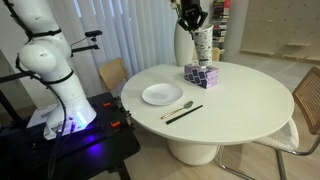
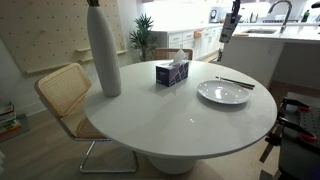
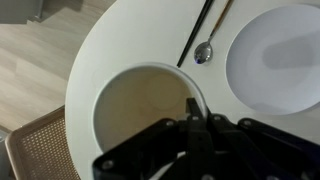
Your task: Move the white cup to the left of the white plate
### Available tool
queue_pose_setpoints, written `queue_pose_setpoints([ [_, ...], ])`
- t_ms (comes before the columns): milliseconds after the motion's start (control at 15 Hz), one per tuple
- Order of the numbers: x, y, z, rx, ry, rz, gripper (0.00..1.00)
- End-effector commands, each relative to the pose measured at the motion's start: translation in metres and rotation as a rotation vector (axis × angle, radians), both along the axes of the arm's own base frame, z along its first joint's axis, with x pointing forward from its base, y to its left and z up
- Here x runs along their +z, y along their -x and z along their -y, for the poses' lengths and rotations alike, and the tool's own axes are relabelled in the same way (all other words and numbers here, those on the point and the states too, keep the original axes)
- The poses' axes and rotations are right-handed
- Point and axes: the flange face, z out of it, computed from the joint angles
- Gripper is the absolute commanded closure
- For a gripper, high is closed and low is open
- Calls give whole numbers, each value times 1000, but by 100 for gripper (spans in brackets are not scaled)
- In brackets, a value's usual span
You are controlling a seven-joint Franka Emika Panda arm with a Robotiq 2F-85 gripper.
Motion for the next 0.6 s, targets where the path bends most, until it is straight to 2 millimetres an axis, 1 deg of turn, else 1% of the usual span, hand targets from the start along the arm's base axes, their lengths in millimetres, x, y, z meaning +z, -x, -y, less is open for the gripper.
queue_pose_setpoints([
  [0,0,37,-48,62,31,-26,100],
  [200,-8,48,-92,145,52,-55,100],
  [533,-27,52,-170,266,83,-95,100],
])
